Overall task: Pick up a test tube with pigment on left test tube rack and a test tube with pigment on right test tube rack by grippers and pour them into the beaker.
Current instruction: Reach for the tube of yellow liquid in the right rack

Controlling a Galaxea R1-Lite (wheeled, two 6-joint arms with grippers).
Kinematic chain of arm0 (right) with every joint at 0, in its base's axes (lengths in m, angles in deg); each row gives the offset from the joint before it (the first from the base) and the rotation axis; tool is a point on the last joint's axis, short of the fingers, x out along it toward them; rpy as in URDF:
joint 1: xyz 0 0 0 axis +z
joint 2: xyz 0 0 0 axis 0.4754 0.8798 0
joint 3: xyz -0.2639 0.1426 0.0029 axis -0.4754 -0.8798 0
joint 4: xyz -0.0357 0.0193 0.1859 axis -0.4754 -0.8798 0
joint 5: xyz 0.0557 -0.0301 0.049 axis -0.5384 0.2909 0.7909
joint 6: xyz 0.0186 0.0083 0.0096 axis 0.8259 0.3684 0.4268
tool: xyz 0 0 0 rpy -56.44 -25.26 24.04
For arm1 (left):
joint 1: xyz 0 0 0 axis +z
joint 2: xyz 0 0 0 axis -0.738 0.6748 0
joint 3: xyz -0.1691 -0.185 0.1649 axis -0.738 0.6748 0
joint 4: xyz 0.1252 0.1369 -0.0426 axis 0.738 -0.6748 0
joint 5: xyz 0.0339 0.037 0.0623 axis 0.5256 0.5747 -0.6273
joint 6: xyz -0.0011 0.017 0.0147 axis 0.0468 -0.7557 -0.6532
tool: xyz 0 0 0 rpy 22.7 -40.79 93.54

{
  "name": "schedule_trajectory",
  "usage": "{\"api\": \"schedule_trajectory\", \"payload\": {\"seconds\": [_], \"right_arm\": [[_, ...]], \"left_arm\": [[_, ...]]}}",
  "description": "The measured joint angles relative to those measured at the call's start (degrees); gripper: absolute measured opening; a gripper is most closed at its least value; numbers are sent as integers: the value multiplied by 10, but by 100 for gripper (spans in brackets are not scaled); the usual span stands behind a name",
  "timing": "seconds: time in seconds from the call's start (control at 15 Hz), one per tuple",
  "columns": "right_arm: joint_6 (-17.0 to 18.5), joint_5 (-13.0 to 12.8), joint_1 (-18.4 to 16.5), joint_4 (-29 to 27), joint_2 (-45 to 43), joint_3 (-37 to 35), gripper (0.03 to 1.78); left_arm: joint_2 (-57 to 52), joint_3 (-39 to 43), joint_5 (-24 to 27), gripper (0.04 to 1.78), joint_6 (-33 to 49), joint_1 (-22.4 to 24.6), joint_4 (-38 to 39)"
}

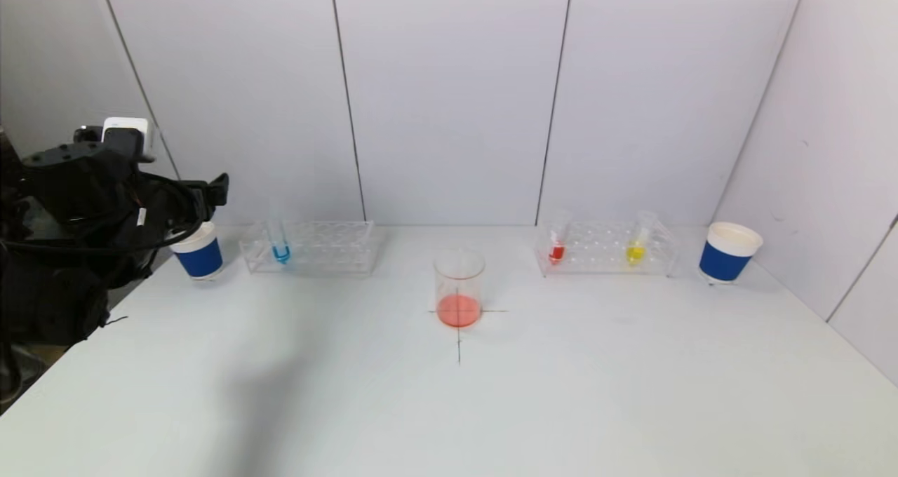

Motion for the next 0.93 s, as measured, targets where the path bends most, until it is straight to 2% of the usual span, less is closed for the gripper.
{"api": "schedule_trajectory", "payload": {"seconds": [0.53, 0.73, 0.93], "right_arm": [[0, 0, 0, 0, 0, 0, 176], [0, 0, 0, 0, 0, 0, 176], [0, 0, 0, 0, 0, 0, 176]], "left_arm": [[-287, 244, 15, 176, -15, -34, -26], [-418, 298, 19, 176, -25, -36, -88], [-565, 321, 21, 176, -39, -36, -198]]}}
